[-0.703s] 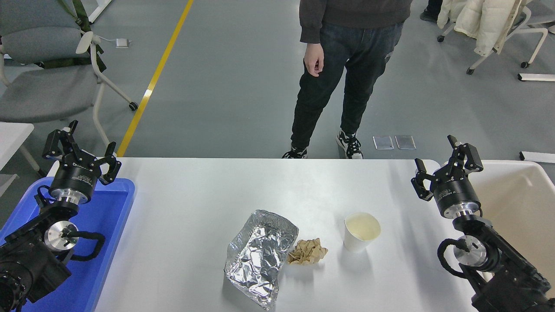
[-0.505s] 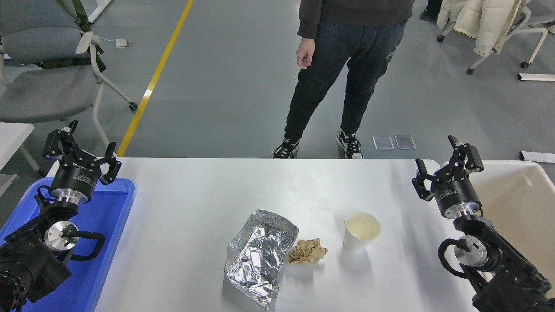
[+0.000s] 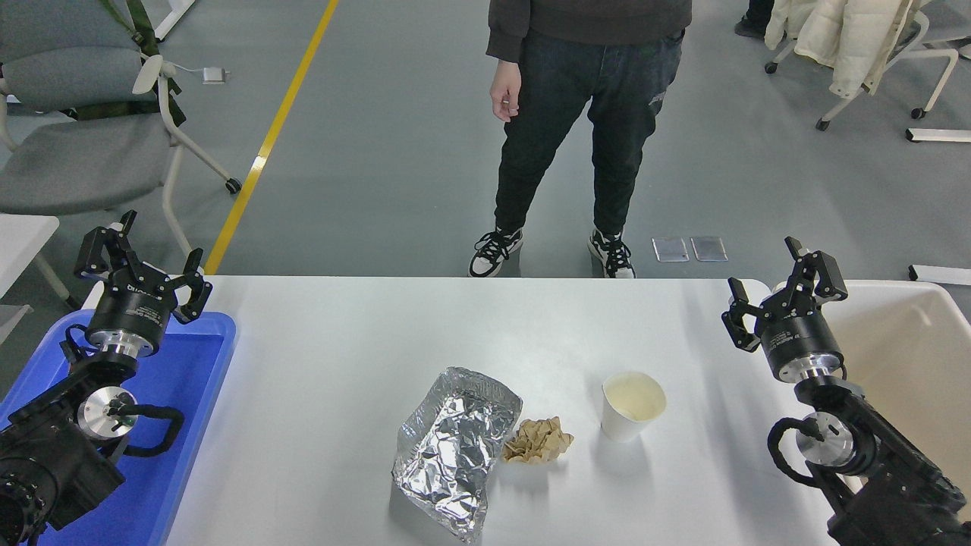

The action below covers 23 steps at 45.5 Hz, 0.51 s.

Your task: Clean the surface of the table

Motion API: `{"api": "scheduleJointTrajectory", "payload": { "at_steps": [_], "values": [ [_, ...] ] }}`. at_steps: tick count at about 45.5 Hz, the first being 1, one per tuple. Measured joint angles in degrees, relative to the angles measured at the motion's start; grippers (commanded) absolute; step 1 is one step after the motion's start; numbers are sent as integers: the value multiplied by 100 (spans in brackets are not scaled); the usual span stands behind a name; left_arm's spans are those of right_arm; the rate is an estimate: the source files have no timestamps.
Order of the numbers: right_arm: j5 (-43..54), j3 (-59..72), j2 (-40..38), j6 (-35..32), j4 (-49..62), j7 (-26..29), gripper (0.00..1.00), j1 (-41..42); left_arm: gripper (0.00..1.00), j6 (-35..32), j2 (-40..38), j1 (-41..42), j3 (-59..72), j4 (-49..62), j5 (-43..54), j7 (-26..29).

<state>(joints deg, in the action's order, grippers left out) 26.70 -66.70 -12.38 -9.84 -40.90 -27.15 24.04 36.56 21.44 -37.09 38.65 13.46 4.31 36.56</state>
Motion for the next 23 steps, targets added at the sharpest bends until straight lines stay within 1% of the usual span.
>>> {"api": "scheduleJointTrajectory", "payload": {
  "at_steps": [23],
  "values": [
    [0,-19,-75,-9,-12,-1,100,39,100,0,0,0,2,-1,0,0]
  ]
}}
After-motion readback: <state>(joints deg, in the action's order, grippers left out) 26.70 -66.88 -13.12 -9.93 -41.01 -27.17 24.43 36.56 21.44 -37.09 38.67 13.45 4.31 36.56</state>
